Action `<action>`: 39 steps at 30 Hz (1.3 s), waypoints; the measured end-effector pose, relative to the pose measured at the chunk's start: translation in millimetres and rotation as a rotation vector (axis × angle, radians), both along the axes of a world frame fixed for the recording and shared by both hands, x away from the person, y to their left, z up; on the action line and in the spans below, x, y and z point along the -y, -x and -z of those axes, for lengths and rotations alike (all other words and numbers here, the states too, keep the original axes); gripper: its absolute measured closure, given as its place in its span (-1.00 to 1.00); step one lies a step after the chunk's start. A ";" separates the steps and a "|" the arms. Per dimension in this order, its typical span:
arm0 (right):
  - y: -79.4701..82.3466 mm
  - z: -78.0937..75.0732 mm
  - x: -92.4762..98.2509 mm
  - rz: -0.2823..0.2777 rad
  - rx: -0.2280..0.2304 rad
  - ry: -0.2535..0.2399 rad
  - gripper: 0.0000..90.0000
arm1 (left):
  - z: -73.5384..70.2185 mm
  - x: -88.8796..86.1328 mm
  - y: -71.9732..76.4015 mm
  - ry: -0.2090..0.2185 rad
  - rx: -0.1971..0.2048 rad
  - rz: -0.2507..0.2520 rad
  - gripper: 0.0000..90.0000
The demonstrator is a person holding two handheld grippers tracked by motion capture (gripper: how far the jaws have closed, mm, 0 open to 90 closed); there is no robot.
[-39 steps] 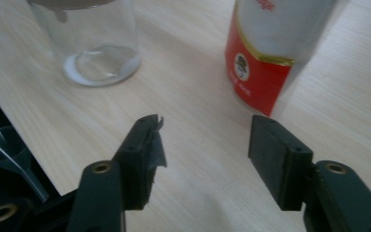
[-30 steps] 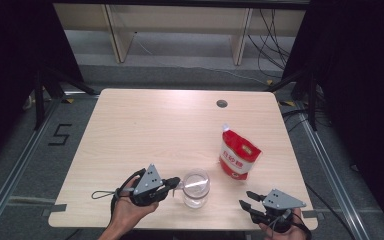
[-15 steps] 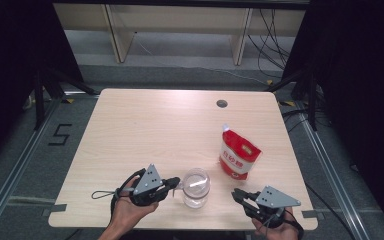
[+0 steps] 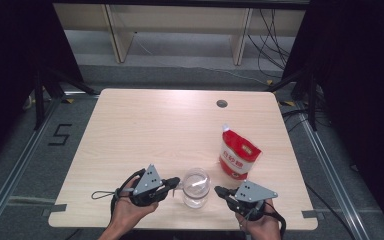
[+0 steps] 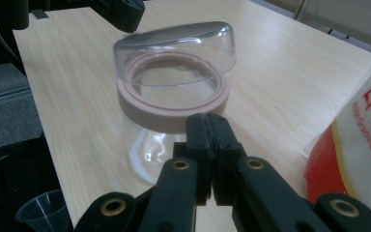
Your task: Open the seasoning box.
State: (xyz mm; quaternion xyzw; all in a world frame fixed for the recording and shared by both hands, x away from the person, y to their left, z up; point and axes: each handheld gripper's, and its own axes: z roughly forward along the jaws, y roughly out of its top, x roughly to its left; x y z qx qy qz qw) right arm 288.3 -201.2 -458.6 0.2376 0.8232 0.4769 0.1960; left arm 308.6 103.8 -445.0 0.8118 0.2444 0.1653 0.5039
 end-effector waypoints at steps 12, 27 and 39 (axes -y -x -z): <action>-4.9 -4.3 -13.3 -0.020 0.006 0.006 0.98 | 0.2 -0.1 0.1 0.002 -0.001 -0.001 0.96; -7.2 -9.8 -19.3 -0.043 0.054 0.000 0.96 | 1.2 -16.7 4.2 0.055 -0.021 -0.032 0.05; -5.8 -16.1 -25.6 -0.043 0.052 -0.010 0.93 | 21.6 -30.2 10.5 0.039 -0.083 -0.067 -0.30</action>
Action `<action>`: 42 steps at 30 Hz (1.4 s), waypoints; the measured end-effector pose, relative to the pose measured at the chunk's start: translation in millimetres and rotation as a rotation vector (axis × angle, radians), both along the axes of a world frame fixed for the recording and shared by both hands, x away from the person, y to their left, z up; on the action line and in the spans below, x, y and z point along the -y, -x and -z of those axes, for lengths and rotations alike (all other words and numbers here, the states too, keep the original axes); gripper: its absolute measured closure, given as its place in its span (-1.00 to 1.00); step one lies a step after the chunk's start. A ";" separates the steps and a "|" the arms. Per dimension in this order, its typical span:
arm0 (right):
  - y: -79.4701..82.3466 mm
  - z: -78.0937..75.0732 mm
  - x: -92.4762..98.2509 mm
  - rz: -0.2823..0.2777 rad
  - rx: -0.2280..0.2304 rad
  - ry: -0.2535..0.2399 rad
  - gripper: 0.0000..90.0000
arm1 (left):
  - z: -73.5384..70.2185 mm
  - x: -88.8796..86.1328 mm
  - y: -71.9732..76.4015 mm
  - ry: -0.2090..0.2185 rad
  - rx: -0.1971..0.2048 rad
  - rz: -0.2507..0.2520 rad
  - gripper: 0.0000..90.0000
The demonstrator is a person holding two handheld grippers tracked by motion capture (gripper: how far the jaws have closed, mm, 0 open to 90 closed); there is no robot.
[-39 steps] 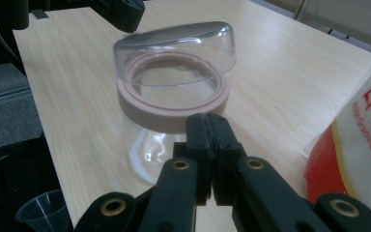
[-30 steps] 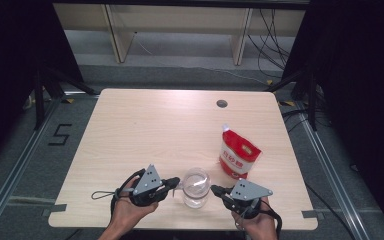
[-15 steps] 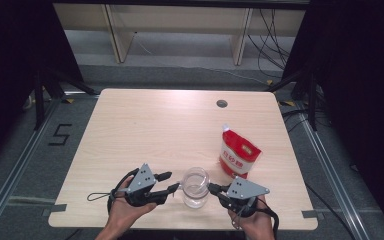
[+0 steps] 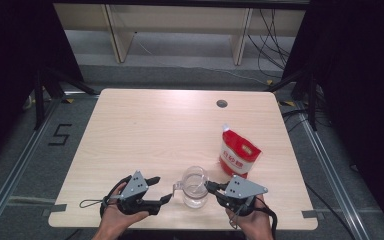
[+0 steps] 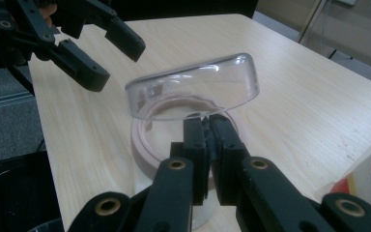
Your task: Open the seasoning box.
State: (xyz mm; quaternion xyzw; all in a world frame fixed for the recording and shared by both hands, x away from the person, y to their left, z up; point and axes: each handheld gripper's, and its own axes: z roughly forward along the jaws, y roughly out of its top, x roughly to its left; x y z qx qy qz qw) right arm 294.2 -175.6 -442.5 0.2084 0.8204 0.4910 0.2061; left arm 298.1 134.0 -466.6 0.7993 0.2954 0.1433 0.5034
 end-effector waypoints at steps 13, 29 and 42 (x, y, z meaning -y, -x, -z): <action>-0.7 -6.3 -8.7 -0.027 0.016 -0.002 0.91 | 11.8 -19.4 11.9 -0.027 -0.013 -0.038 -0.51; -0.9 -10.5 -17.2 -0.036 0.024 -0.014 0.89 | 17.3 -33.4 22.2 -0.052 -0.014 -0.044 -0.53; 0.0 -17.4 -33.9 -0.069 0.040 -0.001 0.86 | 20.7 -35.0 25.6 -0.052 -0.040 -0.060 -0.53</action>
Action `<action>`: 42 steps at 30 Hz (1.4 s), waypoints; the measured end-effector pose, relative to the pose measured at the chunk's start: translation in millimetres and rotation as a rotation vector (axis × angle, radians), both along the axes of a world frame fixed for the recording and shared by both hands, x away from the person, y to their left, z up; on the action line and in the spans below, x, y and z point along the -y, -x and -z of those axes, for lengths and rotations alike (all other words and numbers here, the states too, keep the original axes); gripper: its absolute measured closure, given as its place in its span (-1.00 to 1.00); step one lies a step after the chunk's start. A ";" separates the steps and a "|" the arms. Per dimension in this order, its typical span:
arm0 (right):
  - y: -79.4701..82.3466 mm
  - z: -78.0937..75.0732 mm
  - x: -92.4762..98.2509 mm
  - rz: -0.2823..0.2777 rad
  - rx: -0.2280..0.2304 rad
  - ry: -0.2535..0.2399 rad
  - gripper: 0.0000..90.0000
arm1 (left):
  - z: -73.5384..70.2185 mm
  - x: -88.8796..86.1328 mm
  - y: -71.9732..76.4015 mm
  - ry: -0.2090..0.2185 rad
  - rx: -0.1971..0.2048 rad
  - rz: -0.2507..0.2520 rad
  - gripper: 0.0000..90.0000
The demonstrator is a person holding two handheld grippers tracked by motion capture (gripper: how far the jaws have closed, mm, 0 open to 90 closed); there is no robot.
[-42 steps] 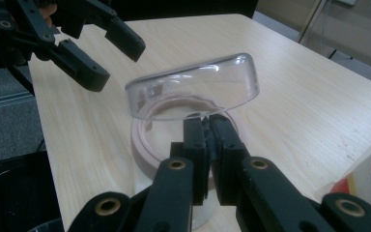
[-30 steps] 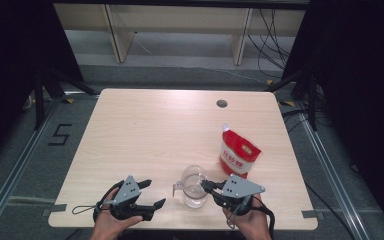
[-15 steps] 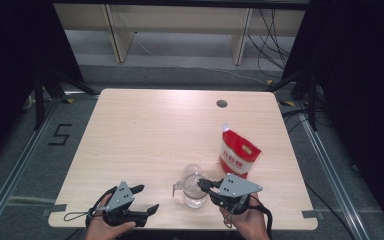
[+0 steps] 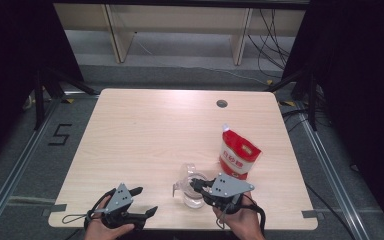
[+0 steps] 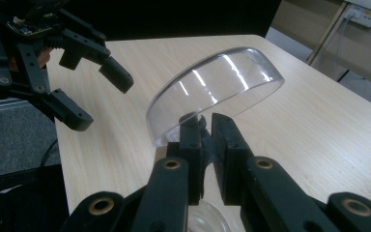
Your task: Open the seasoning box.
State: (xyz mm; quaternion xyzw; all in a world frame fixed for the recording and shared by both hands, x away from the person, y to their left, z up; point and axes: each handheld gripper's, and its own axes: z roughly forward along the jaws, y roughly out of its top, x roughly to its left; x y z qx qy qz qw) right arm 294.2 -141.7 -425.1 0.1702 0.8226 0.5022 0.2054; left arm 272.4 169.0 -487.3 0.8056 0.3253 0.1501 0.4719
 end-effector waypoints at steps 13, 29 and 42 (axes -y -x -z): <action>1.8 -1.5 -13.2 -0.034 0.014 0.031 0.84 | -0.1 1.7 0.5 0.014 -0.002 -0.002 -0.53; 2.8 -1.9 -17.9 -0.039 0.013 0.029 0.82 | -2.8 -0.6 0.4 0.005 0.007 -0.005 -0.52; -9.5 0.6 16.0 0.057 0.008 -0.011 0.63 | -2.7 -0.9 -0.4 -0.007 0.015 0.001 -0.53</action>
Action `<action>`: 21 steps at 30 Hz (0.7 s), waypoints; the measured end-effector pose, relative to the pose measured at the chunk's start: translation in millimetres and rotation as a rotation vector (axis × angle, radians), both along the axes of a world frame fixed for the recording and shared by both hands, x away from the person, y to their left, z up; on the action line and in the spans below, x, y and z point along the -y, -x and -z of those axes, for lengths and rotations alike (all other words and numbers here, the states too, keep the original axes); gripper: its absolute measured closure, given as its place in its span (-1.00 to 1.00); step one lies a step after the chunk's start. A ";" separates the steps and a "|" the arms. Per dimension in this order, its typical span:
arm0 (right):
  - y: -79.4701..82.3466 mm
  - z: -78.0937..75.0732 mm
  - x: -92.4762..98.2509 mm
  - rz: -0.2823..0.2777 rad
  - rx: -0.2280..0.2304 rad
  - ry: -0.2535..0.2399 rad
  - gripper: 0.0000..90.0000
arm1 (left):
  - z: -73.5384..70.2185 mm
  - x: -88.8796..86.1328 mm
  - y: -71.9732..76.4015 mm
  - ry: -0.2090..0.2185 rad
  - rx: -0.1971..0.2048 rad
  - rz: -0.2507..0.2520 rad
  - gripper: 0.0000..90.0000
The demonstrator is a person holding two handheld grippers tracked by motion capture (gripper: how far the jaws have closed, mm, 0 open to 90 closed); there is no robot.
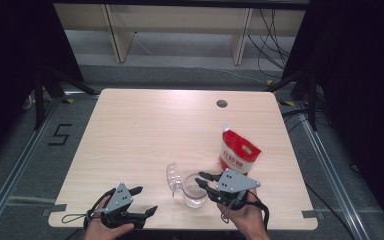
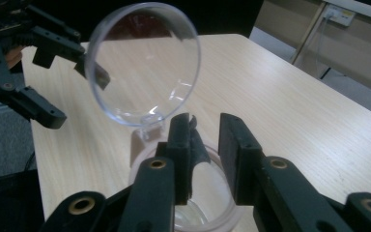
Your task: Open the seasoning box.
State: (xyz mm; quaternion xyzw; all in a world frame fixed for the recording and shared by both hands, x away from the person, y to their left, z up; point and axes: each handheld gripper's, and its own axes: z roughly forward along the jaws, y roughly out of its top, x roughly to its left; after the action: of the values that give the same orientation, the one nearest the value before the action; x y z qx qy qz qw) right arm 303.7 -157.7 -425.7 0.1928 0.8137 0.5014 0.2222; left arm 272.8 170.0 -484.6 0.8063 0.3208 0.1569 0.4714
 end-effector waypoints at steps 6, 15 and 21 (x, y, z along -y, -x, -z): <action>-4.7 6.9 9.0 0.024 -0.010 -0.031 0.52 | 0.5 0.9 0.2 0.026 -0.016 -0.004 -0.54; -6.4 9.2 21.4 0.056 0.002 -0.048 0.34 | 0.3 1.9 0.2 0.034 -0.014 -0.008 -0.58; -7.9 15.2 31.8 0.087 -0.021 -0.071 0.12 | 0.1 2.8 -0.5 0.050 -0.017 -0.009 -0.62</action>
State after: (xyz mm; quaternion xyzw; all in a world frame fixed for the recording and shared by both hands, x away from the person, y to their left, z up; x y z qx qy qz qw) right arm 311.5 -189.4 -440.9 0.2410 0.7886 0.5177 0.2280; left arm 273.3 167.1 -484.7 0.7942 0.3323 0.1442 0.4879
